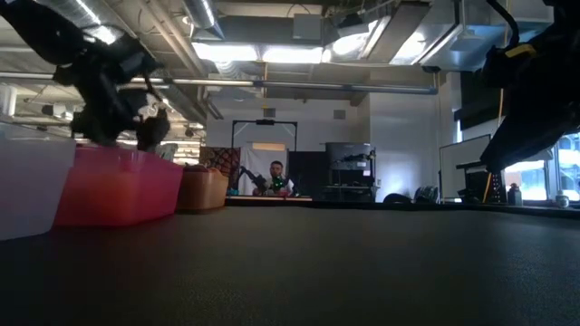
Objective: Sort produce into baskets
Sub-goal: Return to Home Position
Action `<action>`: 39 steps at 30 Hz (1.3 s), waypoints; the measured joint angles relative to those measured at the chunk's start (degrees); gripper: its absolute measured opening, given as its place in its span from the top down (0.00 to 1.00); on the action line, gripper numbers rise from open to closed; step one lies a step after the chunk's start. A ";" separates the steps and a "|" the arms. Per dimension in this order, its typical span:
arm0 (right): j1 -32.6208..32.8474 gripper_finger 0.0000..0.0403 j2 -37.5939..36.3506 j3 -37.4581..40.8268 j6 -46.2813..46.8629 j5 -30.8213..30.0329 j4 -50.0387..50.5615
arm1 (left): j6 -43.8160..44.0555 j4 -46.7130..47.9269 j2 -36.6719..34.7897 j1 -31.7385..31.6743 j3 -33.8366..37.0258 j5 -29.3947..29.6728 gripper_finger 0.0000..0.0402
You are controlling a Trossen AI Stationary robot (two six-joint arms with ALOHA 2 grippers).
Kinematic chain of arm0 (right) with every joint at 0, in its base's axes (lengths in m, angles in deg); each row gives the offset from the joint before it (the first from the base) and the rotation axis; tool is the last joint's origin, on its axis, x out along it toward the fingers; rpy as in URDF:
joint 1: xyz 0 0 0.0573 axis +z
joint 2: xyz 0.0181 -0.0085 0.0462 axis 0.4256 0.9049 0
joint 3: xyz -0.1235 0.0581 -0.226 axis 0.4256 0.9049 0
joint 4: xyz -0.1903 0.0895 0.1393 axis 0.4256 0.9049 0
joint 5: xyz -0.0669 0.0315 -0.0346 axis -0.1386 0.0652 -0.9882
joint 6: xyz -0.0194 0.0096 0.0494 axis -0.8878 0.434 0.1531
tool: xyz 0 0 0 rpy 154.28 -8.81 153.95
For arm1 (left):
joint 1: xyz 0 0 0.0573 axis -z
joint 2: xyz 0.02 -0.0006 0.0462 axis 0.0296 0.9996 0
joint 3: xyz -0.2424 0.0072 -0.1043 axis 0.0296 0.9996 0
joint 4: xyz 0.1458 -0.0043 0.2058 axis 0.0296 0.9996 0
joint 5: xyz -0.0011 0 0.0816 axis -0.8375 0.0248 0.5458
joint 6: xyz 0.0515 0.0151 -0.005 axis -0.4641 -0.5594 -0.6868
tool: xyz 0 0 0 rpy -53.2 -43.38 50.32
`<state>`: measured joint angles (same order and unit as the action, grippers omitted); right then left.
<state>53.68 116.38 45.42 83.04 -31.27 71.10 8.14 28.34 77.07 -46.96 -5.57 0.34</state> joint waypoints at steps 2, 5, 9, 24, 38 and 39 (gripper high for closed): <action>0.00 0.17 0.00 0.00 0.01 0.02 0.00 | -3.73 0.56 -1.67 0.96 -1.80 -4.98 0.06; 0.00 0.17 0.00 0.00 0.11 0.02 -0.32 | -7.76 0.57 -4.61 2.73 -4.64 -14.35 0.06; 0.00 0.17 0.00 0.00 -1.85 0.63 -4.37 | -2.86 -0.85 -8.21 5.45 -7.34 -22.64 0.06; -0.02 0.23 0.00 -0.04 -20.16 -1.65 -22.64 | -3.37 -14.76 -9.16 24.97 -8.35 -38.34 0.48; -0.02 0.94 -2.37 -0.02 -31.36 4.55 -28.11 | -11.06 -26.19 -9.29 45.42 1.12 -38.22 0.98; -0.02 0.97 -3.39 -0.02 -32.24 4.53 -27.86 | -11.05 -27.75 -9.46 45.92 2.31 -38.21 0.97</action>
<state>53.66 112.99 45.40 50.80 -26.73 43.23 -2.91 0.60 67.61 -1.04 -3.25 -37.87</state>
